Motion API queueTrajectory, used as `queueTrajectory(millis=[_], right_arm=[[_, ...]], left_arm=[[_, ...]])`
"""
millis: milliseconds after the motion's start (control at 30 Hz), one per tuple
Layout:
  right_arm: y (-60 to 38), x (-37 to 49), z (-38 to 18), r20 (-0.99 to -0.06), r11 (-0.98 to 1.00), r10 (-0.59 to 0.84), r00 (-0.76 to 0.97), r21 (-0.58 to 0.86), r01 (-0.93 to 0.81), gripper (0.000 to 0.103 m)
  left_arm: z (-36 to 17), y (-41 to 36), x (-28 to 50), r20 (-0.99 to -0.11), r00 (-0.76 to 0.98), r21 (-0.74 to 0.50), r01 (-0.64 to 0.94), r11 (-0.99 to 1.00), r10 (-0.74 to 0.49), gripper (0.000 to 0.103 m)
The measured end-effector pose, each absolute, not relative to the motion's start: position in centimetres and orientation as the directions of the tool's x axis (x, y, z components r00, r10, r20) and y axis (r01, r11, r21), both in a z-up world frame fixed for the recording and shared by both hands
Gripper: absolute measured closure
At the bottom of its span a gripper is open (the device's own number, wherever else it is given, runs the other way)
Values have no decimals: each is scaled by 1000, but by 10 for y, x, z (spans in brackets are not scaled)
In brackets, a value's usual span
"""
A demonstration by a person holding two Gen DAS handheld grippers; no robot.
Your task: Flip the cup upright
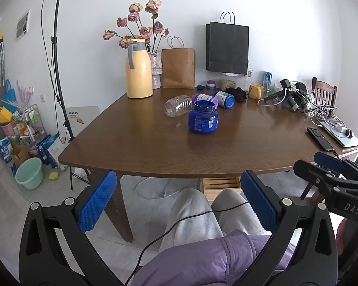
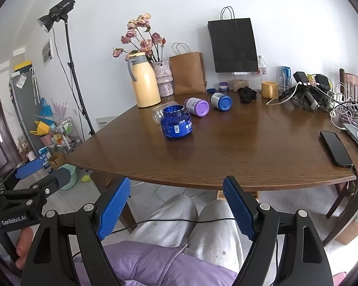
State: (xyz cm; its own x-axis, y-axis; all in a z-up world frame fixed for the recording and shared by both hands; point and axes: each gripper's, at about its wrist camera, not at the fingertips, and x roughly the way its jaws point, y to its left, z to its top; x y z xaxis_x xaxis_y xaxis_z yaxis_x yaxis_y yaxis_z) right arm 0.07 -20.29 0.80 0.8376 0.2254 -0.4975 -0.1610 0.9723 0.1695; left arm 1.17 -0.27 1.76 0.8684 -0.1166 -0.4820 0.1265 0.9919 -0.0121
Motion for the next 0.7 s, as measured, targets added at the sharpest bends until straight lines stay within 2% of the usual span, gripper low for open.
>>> queueTrajectory(millis=[300,700], right_arm=[[-202,-2,10,-478,970,237,846,164,-179,20],[-197,6,7,-495,972,232,837,154,-179,20]], left_arm=[[17,2,14,-479,871,-16,121,993,-114,0],[9,17,22,-485,866,-49,112,992,-122,0]])
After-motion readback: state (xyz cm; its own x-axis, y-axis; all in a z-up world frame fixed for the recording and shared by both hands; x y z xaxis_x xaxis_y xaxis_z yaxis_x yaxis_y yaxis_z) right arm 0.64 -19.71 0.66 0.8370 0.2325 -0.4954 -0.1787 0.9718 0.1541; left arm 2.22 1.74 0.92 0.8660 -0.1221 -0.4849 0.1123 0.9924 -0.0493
